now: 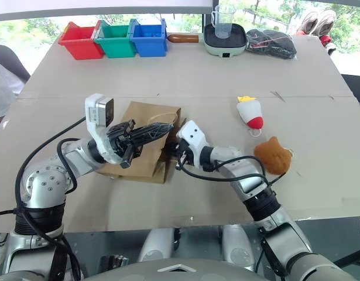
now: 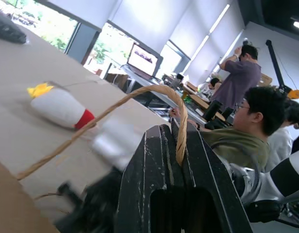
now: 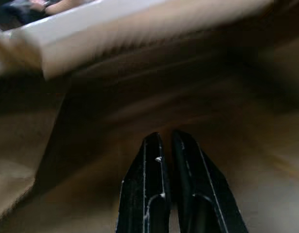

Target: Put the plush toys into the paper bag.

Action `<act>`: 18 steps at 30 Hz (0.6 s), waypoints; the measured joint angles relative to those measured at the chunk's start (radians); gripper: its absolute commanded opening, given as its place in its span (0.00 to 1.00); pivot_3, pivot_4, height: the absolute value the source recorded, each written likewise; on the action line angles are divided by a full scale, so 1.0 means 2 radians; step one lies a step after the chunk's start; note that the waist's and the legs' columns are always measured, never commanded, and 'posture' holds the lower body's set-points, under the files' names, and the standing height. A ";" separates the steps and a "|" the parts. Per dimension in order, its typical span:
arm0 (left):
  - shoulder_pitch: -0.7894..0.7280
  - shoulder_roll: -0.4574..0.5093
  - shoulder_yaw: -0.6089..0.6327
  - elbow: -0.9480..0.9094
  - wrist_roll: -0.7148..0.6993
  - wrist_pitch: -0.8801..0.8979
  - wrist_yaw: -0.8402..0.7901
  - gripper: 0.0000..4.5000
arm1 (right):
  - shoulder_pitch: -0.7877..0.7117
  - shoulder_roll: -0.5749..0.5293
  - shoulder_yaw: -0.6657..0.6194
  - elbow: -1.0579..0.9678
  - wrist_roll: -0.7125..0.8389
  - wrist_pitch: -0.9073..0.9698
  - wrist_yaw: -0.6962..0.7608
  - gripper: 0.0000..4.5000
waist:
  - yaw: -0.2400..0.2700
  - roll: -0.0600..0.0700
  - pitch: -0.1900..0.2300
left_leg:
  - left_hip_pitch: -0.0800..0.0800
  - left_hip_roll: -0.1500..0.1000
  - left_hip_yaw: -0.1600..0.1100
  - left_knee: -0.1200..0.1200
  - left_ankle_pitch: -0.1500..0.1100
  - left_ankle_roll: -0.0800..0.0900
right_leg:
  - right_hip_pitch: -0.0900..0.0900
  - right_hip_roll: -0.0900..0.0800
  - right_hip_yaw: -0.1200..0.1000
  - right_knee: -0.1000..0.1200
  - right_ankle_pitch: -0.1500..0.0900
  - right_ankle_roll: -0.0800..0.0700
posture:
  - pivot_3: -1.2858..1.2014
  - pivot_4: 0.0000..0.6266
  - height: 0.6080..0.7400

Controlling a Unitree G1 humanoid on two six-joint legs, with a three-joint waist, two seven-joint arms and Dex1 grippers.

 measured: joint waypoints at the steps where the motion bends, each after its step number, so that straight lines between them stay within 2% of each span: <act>1: -0.010 -0.004 0.000 0.000 0.001 0.000 0.005 0.00 | -0.004 0.007 0.003 0.026 -0.008 -0.012 0.003 0.02 | 0.000 0.000 0.000 | 0.000 0.000 0.000 0.000 0.000 0.000 | 0.000 0.000 0.000 0.000 0.000 0.000 | 0.52 0.24 1.00; 8: -0.065 -0.003 0.042 0.008 -0.031 0.009 0.066 0.00 | -0.028 0.052 -0.006 0.108 -0.054 -0.087 -0.022 0.02 | -0.005 0.000 0.000 | 0.002 0.003 -0.001 0.000 0.000 -0.001 | 0.000 0.003 0.000 0.002 0.001 -0.001 | 0.52 0.24 1.00; 12: -0.104 0.047 0.060 0.015 -0.024 0.016 0.060 0.00 | -0.029 0.077 -0.008 0.129 -0.087 -0.114 -0.064 0.02 | -0.011 0.000 0.000 | 0.003 0.003 -0.001 0.000 0.001 -0.002 | 0.000 0.003 0.001 0.004 0.001 -0.001 | 0.52 0.24 1.00; 15: -0.115 0.059 0.048 0.029 0.027 -0.002 0.046 0.00 | -0.046 0.092 -0.014 0.151 -0.110 -0.119 -0.103 0.02 | -0.012 0.000 0.000 | 0.003 0.003 0.000 0.000 0.002 -0.003 | -0.001 0.003 0.001 0.005 0.001 -0.002 | 0.52 0.24 1.00; 17: -0.113 0.059 0.023 0.042 0.100 -0.048 0.023 0.00 | -0.062 0.100 -0.025 0.169 -0.134 -0.123 -0.149 0.02 | -0.011 0.001 0.000 | 0.002 0.003 -0.001 0.000 0.002 -0.004 | -0.001 0.003 0.001 0.004 0.001 -0.002 | 0.52 0.24 1.00; 18: -0.111 0.059 0.019 0.043 0.111 -0.055 0.017 0.00 | -0.062 0.100 -0.030 0.169 -0.135 -0.123 -0.154 0.02 | -0.011 0.000 0.000 | 0.001 0.003 -0.001 0.000 0.002 -0.004 | -0.002 0.003 0.001 0.004 0.001 -0.002 | 0.52 0.24 1.00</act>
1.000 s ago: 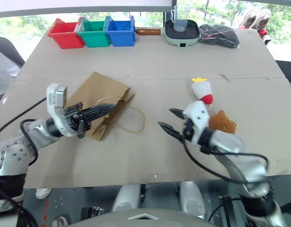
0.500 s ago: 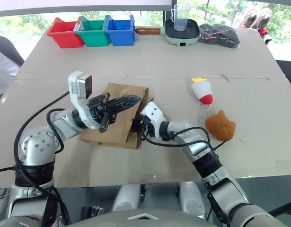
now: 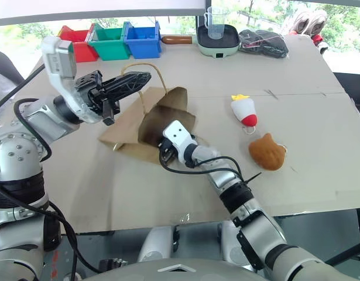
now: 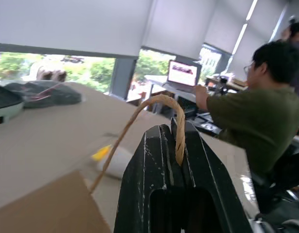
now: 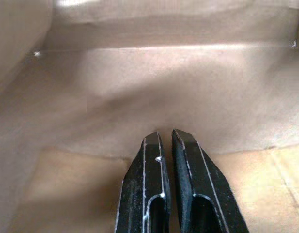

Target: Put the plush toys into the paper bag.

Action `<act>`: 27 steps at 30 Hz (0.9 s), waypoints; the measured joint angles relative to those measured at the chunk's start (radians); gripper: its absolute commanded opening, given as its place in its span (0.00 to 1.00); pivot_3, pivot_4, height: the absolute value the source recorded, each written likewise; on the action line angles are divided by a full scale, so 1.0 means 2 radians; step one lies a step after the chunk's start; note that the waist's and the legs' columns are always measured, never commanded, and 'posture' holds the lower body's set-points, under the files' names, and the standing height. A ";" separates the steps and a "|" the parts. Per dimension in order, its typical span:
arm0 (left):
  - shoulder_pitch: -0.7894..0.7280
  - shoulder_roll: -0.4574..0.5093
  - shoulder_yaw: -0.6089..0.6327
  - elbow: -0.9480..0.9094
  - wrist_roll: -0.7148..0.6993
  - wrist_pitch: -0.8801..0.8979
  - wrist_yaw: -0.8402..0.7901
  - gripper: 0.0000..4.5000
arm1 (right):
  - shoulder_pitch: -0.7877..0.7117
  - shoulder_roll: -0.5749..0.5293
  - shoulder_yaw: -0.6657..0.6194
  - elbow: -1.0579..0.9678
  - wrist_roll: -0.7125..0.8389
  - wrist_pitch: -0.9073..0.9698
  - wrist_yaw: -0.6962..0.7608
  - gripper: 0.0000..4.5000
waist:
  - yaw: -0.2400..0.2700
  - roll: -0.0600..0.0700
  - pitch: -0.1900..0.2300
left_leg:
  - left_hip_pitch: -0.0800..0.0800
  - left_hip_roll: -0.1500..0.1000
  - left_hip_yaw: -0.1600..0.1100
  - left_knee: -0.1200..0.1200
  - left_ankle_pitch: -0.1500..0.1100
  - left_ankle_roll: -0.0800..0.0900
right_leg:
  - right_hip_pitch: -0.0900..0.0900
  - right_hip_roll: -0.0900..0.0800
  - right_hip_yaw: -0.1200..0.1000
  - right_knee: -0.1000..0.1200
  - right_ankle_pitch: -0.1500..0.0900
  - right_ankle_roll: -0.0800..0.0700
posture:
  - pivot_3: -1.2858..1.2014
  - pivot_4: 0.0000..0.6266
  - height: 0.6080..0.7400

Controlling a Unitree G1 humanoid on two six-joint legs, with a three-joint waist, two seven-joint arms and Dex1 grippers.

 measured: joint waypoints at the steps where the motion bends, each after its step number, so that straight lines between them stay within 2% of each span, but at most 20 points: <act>1: 0.001 0.000 -0.002 0.003 0.008 -0.005 -0.004 0.00 | 0.000 0.000 -0.005 0.000 0.000 0.001 -0.002 0.02 | 0.000 0.000 0.000 | 0.000 0.000 0.000 0.000 0.000 0.000 | 0.000 0.000 0.000 0.000 0.000 0.000 | 0.52 0.24 1.00; 4: 0.014 0.000 -0.009 0.015 0.041 -0.030 -0.029 0.00 | 0.011 -0.002 -0.029 -0.035 0.022 0.039 0.010 0.21 | 0.000 0.000 0.000 | -0.001 0.000 0.000 -0.001 0.000 0.000 | -0.001 0.000 0.000 -0.001 0.000 0.000 | 0.52 0.24 1.00; 5: 0.028 -0.002 -0.013 0.020 0.056 -0.045 -0.046 0.00 | 0.030 -0.013 -0.032 -0.074 0.035 0.060 0.024 0.36 | 0.000 0.000 0.000 | -0.001 0.000 0.000 -0.002 0.000 0.000 | -0.001 0.000 0.000 -0.001 0.000 0.000 | 0.52 0.24 1.00; 7: 0.038 -0.007 -0.016 0.027 0.068 -0.059 -0.059 0.00 | 0.057 -0.030 -0.034 -0.129 0.048 0.082 0.039 0.49 | 0.001 0.000 0.000 | -0.001 0.000 0.000 -0.003 0.000 0.000 | -0.001 0.000 0.000 -0.001 0.000 0.000 | 0.52 0.24 1.00; 10: 0.042 -0.019 -0.018 0.042 0.087 -0.083 -0.077 0.00 | 0.102 -0.072 -0.043 -0.252 0.064 0.120 0.054 0.81 | 0.002 0.000 0.001 | -0.001 0.000 0.000 -0.003 0.000 0.000 | -0.001 0.000 0.000 -0.001 0.000 0.000 | 0.52 0.24 1.00; 12: 0.038 -0.031 -0.019 0.050 0.092 -0.090 -0.088 0.00 | 0.147 -0.104 -0.078 -0.386 0.095 0.175 0.052 0.81 | 0.004 0.001 0.001 | -0.001 0.000 0.000 -0.003 0.000 0.000 | -0.001 0.000 0.000 -0.002 0.000 0.000 | 0.52 0.24 1.00; 17: 0.033 -0.042 -0.019 0.056 0.095 -0.093 -0.102 0.00 | 0.200 -0.168 -0.148 -0.537 0.117 0.262 0.029 0.81 | 0.006 0.000 0.000 | -0.001 0.000 0.000 -0.003 0.000 0.000 | -0.001 0.000 0.000 -0.002 0.000 0.000 | 0.52 0.24 1.00; 19: 0.030 -0.049 -0.020 0.056 0.095 -0.094 -0.106 0.00 | 0.229 -0.214 -0.187 -0.585 0.116 0.307 0.019 0.81 | 0.009 0.001 0.001 | -0.001 0.000 0.001 -0.003 0.000 0.000 | -0.001 0.000 0.001 -0.003 -0.001 -0.002 | 0.52 0.24 1.00; 22: 0.027 -0.060 -0.018 0.056 0.095 -0.095 -0.105 0.00 | 0.271 -0.297 -0.238 -0.610 0.091 0.389 0.003 0.81 | 0.013 0.001 0.001 | -0.001 0.000 0.001 -0.003 0.000 0.000 | 0.000 0.000 0.001 -0.005 -0.001 -0.002 | 0.52 0.24 1.00; 25: 0.021 -0.073 -0.016 0.056 0.090 -0.089 -0.104 0.00 | 0.286 -0.306 -0.274 -0.611 0.081 0.470 -0.020 0.81 | 0.011 0.000 0.001 | -0.001 0.000 0.001 -0.003 0.000 0.000 | 0.000 0.000 0.001 -0.005 -0.001 -0.002 | 0.52 0.24 1.00; 27: 0.017 -0.075 -0.016 0.056 0.085 -0.086 -0.105 0.00 | 0.298 -0.313 -0.277 -0.611 0.083 0.507 -0.021 0.70 | 0.010 0.000 0.000 | -0.001 0.000 0.001 -0.003 0.000 0.000 | 0.000 0.000 0.001 -0.005 -0.001 -0.002 | 0.52 0.24 1.00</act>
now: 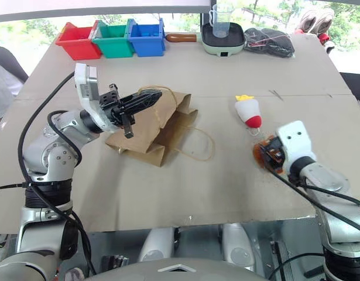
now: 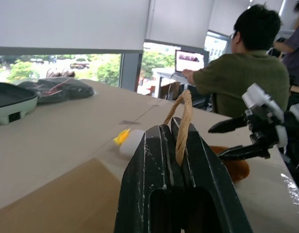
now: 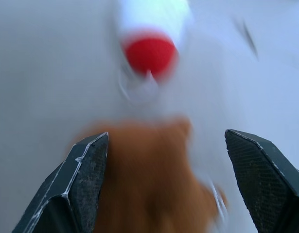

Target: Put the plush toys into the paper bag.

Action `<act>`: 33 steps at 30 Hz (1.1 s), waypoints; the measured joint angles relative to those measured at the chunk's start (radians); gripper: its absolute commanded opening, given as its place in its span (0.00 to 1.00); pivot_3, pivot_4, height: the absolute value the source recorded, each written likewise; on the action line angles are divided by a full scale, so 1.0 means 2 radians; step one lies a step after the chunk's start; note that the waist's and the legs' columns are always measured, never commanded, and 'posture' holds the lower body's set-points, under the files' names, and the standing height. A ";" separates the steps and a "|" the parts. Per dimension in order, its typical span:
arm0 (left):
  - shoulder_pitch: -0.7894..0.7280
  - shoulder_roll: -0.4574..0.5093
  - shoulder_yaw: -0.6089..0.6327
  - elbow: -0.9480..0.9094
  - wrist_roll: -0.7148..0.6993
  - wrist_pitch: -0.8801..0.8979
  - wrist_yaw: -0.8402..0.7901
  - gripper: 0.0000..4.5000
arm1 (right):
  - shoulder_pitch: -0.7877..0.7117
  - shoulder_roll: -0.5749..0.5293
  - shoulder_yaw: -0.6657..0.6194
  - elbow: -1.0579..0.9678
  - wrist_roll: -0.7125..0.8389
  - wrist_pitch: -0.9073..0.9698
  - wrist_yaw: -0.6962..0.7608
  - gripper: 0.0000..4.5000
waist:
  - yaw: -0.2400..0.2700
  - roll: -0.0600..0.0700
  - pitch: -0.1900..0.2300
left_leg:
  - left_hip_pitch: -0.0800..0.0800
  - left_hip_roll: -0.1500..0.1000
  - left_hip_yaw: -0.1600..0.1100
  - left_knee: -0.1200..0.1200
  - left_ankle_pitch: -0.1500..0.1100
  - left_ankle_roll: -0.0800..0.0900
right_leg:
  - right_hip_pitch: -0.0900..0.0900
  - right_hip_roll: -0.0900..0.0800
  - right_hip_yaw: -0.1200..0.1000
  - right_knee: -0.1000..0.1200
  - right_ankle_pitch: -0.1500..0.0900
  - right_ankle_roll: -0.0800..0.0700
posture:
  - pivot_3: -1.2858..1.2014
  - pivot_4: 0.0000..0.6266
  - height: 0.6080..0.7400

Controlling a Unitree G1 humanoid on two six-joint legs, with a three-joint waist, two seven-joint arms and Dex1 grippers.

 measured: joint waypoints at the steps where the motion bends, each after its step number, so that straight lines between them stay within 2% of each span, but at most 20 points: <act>1: 0.000 0.000 0.000 0.000 -0.001 0.001 0.000 0.00 | 0.002 0.001 -0.002 0.001 0.003 0.010 0.000 0.64 | 0.000 0.000 0.000 | 0.000 0.000 0.000 0.000 0.000 0.000 | 0.000 0.000 0.000 0.000 0.000 0.000 | 0.52 0.24 1.00; 7: 0.000 -0.005 0.003 -0.001 -0.014 0.013 -0.001 0.00 | 0.008 0.040 -0.017 0.000 0.030 0.019 0.002 0.05 | 0.003 0.000 0.000 | 0.000 0.000 0.000 0.000 0.000 0.000 | 0.001 0.000 0.000 -0.001 0.000 0.000 | 0.52 0.24 1.00; 8: 0.000 -0.007 0.004 -0.002 -0.021 0.019 0.001 0.00 | 0.009 0.047 -0.024 -0.002 0.037 0.019 0.004 0.01 | 0.002 0.000 0.000 | 0.000 0.000 0.000 0.000 0.000 0.000 | 0.001 0.000 0.000 -0.001 0.000 0.000 | 0.52 0.24 1.00; 10: 0.000 -0.010 0.006 -0.003 -0.035 0.032 0.004 0.00 | 0.009 0.062 -0.040 -0.004 0.054 0.020 0.009 0.01 | 0.001 -0.001 0.000 | 0.000 0.000 0.000 0.000 0.000 0.000 | 0.001 0.000 0.000 -0.001 0.000 0.000 | 0.52 0.24 1.00; 13: 0.001 -0.013 0.026 -0.014 -0.089 0.069 0.010 0.00 | -0.005 0.140 -0.085 -0.017 0.120 0.024 0.025 0.01 | -0.002 0.000 0.000 | 0.000 0.000 -0.001 0.000 0.000 0.000 | 0.001 0.001 0.000 -0.001 0.001 0.002 | 0.52 0.24 1.00; 16: 0.001 -0.013 0.029 -0.023 -0.108 0.087 0.015 0.00 | -0.046 0.193 -0.087 -0.034 0.177 0.030 0.026 0.01 | -0.004 0.001 0.001 | 0.000 0.000 -0.001 0.000 0.000 0.000 | 0.001 0.001 0.000 0.000 0.001 0.002 | 0.52 0.24 1.00; 19: 0.002 -0.014 0.029 -0.031 -0.109 0.093 0.023 0.00 | -0.127 0.246 -0.049 -0.012 0.197 0.027 0.006 0.01 | -0.010 0.001 0.001 | 0.000 0.000 -0.001 0.000 0.000 0.000 | 0.001 0.001 0.000 0.000 0.001 0.002 | 0.52 0.24 1.00; 23: 0.003 -0.019 0.021 -0.046 -0.106 0.096 0.028 0.00 | -0.203 0.247 0.050 0.083 0.182 -0.003 0.000 0.01 | -0.009 0.001 0.001 | -0.001 0.000 -0.001 0.000 0.000 0.000 | 0.001 0.001 0.000 -0.001 0.001 0.002 | 0.52 0.24 1.00; 26: 0.003 -0.022 0.014 -0.051 -0.095 0.092 0.030 0.00 | -0.228 0.234 0.081 0.128 0.180 -0.016 0.008 0.01 | -0.007 0.001 0.001 | -0.001 0.000 -0.001 -0.001 0.000 0.000 | 0.001 0.001 0.000 -0.001 0.001 0.002 | 0.52 0.24 1.00; 29: 0.005 -0.027 0.008 -0.055 -0.085 0.083 0.037 0.00 | -0.228 0.185 0.076 0.139 0.178 -0.018 0.011 0.01 | -0.003 0.001 0.001 | -0.001 0.000 -0.001 -0.001 0.000 0.000 | 0.001 0.001 0.000 -0.001 0.001 0.002 | 0.52 0.24 1.00; 33: 0.022 -0.029 0.014 -0.070 -0.082 0.075 0.053 0.00 | -0.164 0.069 0.023 0.135 0.158 -0.021 0.012 0.01 | 0.002 0.001 0.001 | -0.001 0.000 -0.001 -0.001 0.000 0.000 | 0.000 0.001 0.000 -0.002 0.001 0.002 | 0.52 0.24 1.00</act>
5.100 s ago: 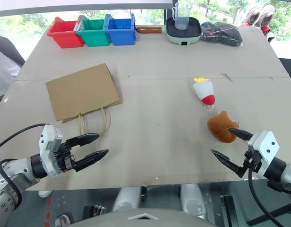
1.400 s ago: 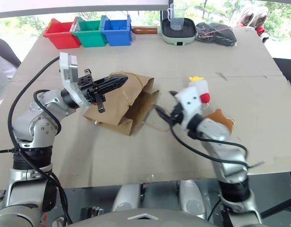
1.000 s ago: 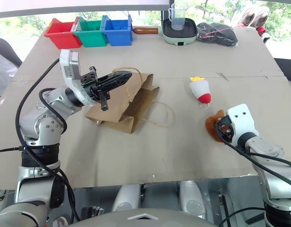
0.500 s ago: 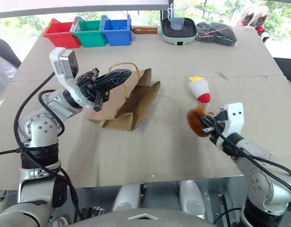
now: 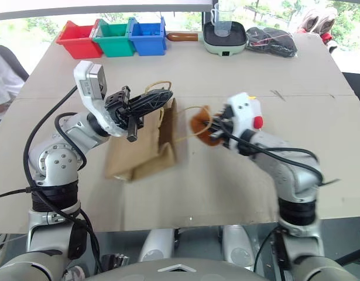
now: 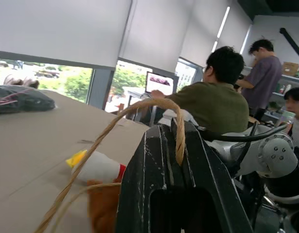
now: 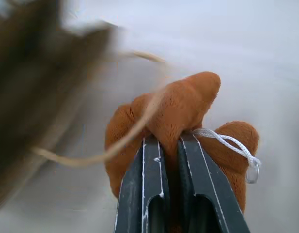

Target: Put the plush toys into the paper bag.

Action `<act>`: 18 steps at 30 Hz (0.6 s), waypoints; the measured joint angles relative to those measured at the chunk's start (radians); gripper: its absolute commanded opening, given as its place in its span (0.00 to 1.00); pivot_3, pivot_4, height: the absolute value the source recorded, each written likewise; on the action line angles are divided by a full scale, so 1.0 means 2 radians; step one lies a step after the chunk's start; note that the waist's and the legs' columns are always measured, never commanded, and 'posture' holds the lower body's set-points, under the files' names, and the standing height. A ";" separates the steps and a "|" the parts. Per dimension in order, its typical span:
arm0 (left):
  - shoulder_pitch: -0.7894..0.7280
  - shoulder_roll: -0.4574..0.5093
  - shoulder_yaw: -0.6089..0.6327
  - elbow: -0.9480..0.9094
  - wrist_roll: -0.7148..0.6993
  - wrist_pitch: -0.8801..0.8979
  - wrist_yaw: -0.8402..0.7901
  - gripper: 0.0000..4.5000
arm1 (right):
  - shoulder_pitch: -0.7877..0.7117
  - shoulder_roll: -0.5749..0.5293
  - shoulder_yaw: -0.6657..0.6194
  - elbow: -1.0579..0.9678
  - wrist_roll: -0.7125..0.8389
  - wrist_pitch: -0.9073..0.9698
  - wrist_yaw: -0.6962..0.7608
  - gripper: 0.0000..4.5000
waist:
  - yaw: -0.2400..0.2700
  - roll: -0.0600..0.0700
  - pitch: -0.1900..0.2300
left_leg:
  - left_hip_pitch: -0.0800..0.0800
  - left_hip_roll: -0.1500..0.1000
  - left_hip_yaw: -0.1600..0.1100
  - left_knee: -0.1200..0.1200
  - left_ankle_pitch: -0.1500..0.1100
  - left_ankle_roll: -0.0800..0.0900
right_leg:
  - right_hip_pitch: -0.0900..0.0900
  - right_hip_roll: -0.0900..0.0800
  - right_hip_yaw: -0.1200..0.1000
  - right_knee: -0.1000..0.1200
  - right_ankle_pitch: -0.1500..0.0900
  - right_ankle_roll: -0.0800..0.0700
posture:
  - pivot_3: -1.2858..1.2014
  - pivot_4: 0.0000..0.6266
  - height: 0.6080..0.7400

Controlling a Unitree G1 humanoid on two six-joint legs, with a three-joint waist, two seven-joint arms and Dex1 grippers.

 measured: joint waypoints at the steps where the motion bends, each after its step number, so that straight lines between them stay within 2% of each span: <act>1: 0.002 0.000 0.002 0.000 0.000 0.000 0.000 0.00 | 0.006 -0.008 -0.009 0.000 -0.003 0.000 -0.001 0.01 | 0.000 0.000 0.000 | 0.000 0.000 0.000 0.000 0.000 0.000 | 0.000 0.000 0.000 0.000 0.000 0.000 | 0.52 0.24 1.00; 5: 0.009 0.000 0.002 -0.005 0.001 -0.002 0.002 0.00 | -0.004 -0.018 -0.107 -0.003 0.021 0.005 -0.010 0.01 | -0.009 0.000 0.000 | 0.001 0.000 0.000 0.000 0.000 0.000 | 0.000 0.001 0.001 0.001 0.000 0.000 | 0.52 0.24 1.00; 8: 0.008 -0.002 -0.004 -0.005 0.005 -0.005 -0.002 0.00 | -0.062 0.004 -0.141 -0.015 0.055 0.015 -0.024 0.01 | -0.013 0.001 0.000 | 0.001 0.000 0.000 0.000 0.000 0.000 | 0.000 0.001 0.001 0.001 0.000 0.000 | 0.52 0.24 1.00; 10: 0.002 -0.006 -0.013 0.000 0.011 -0.009 -0.005 0.00 | -0.096 0.029 -0.138 -0.021 0.075 0.020 -0.033 0.01 | -0.014 0.001 0.000 | 0.001 0.000 0.000 0.000 0.000 0.000 | 0.000 0.001 0.001 0.001 0.000 0.000 | 0.52 0.24 1.00; 14: -0.016 -0.013 -0.019 0.014 0.018 -0.017 -0.013 0.00 | -0.122 0.065 -0.065 -0.011 0.091 0.017 -0.034 0.01 | -0.012 0.001 0.000 | 0.000 0.000 0.000 -0.001 0.000 0.000 | 0.000 0.001 0.001 0.000 0.000 0.000 | 0.52 0.24 1.00; 18: -0.048 -0.026 -0.032 0.036 0.029 -0.025 -0.017 0.00 | -0.124 0.096 0.081 0.050 0.073 -0.011 0.006 0.01 | -0.013 0.001 0.001 | 0.000 0.000 0.000 -0.001 0.000 0.000 | -0.001 0.001 0.001 0.000 0.000 0.000 | 0.52 0.24 1.00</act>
